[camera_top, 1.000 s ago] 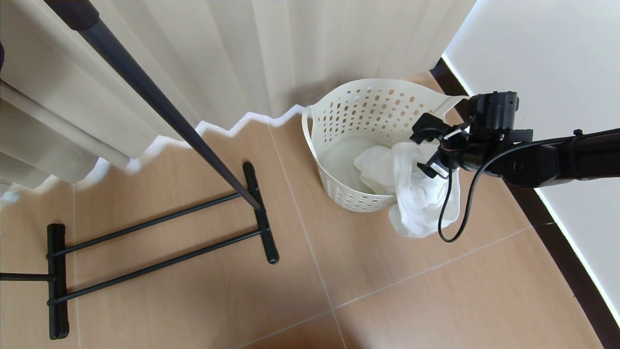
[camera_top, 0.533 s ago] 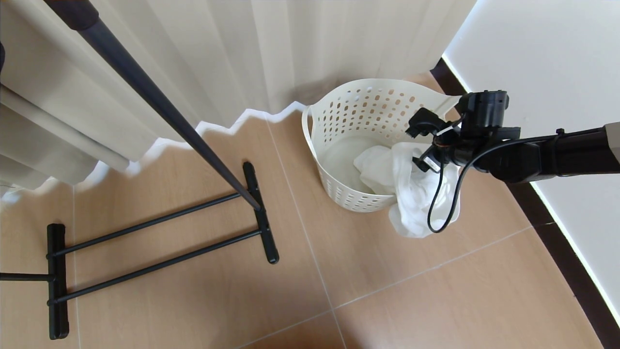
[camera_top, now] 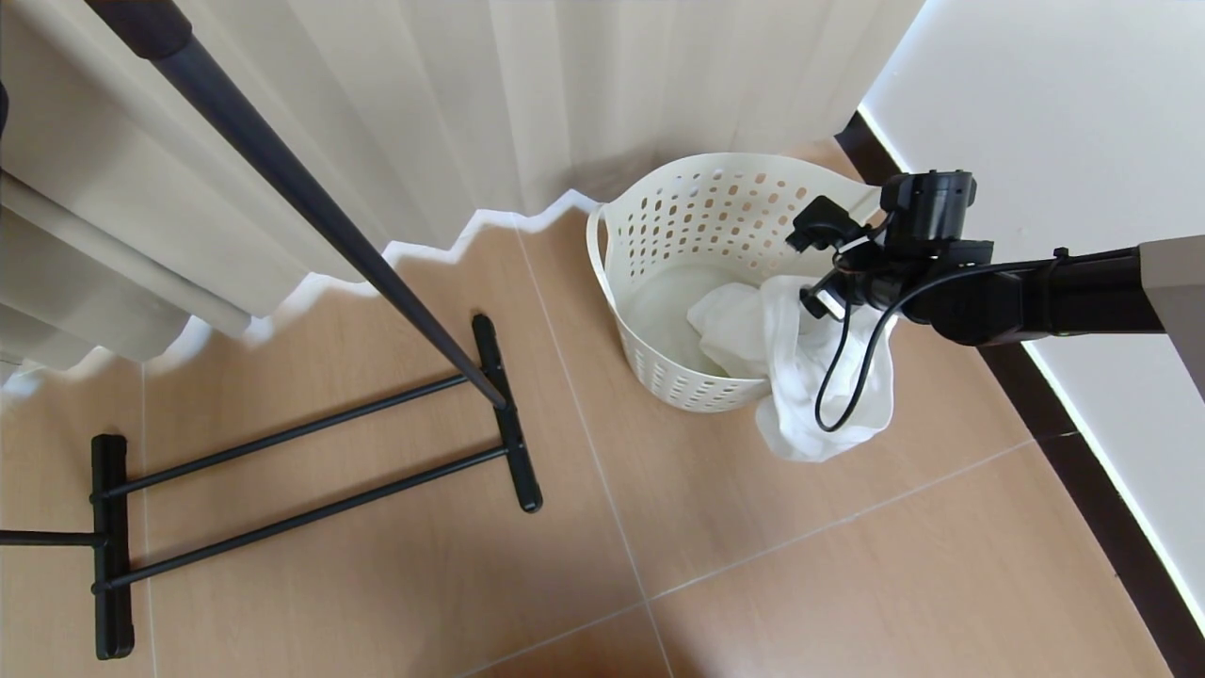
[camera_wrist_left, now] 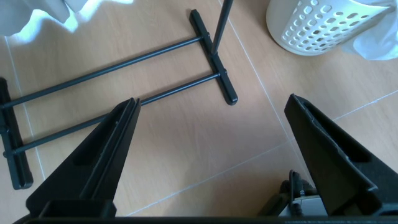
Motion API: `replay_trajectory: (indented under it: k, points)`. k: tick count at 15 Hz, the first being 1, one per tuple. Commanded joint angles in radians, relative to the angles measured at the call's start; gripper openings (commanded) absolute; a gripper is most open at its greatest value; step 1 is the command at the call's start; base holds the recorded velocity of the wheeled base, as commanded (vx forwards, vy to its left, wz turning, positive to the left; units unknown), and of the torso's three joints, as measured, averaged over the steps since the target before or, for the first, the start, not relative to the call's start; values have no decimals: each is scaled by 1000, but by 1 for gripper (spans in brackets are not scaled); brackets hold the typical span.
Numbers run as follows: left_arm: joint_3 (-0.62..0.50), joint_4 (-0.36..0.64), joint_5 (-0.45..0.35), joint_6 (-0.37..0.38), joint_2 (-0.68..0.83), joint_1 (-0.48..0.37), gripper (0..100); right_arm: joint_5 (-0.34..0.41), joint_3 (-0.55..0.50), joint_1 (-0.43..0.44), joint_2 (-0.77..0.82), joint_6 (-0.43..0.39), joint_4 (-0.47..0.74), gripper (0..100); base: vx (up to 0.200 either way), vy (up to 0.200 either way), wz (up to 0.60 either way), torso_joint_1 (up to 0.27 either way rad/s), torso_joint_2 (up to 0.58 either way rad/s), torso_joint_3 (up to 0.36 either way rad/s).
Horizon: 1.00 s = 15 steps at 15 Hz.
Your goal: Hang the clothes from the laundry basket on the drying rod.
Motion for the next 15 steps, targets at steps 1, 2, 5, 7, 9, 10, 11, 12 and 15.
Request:
replay_trajectory:
  k: [1,2,5,7,9,10,11,12,15]
  points:
    - [0,0,0,0,0,0,100,0,-10,-1,6,6,1,100,0,0,0,0,0,0]
    - [0,0,0,-1,-2,1,100,0,-19,0,21,35,0,100,0,0,0,0,0,0]
    - [0,0,0,0,0,0,100,9,-51,0,48,103,11,100,0,0,0,0,0,0]
    - [0,0,0,0,0,0,100,20,-53,0,55,108,11,0,0,0,0,0,0,0]
    - [0,0,0,0,0,0,100,32,-54,0,63,120,4,0,0,0,0,0,0,0]
    - [0,0,2,0,0,0,100,55,-53,0,64,138,8,0,0,0,0,0,0,0]
    - [0,0,2,0,0,0,100,78,-53,0,61,169,11,0,0,0,0,0,0,0]
    - [0,0,2,0,0,0,100,97,-51,0,55,197,11,0,0,0,0,0,0,0]
    - [0,0,0,0,0,0,100,143,-16,0,-14,269,14,0,0,0,0,0,0,0]
